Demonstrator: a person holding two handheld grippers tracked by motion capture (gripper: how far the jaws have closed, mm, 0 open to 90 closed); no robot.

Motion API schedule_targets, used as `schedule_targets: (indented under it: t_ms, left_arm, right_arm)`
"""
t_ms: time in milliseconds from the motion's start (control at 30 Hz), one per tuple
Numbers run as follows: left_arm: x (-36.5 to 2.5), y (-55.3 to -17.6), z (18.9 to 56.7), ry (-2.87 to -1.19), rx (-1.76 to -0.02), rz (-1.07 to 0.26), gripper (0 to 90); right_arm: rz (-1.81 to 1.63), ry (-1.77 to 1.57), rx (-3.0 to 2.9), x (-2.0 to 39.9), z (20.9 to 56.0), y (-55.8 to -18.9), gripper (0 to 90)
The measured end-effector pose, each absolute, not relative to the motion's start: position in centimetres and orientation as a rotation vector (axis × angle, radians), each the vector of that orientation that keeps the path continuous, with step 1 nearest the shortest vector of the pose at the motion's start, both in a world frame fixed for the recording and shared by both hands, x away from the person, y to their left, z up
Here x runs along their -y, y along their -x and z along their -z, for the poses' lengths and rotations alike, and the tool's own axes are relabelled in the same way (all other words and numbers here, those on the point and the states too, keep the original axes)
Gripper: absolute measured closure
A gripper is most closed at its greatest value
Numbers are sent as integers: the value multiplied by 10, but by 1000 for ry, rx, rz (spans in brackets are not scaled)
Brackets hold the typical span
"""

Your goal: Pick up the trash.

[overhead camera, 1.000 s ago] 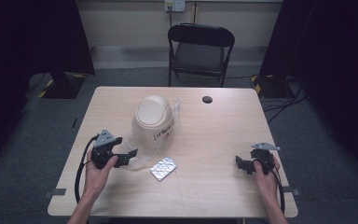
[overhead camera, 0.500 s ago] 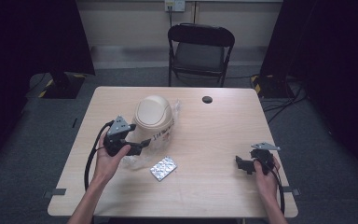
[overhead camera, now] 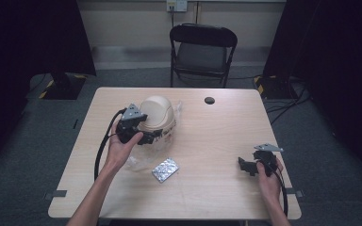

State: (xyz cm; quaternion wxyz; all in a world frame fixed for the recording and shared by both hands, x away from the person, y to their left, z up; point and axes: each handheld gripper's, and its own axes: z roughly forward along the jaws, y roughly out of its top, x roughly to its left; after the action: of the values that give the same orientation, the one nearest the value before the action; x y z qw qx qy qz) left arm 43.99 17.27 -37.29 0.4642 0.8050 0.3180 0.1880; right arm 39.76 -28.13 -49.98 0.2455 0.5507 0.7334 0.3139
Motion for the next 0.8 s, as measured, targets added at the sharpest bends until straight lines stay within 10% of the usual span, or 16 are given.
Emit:
schedule_targets:
  t_ms: [800]
  left_arm:
    - [-162, -469, 391, -2034, -814, -475, 165]
  right_arm:
    - [-856, -1510, -1993, 281, 500, -397, 108]
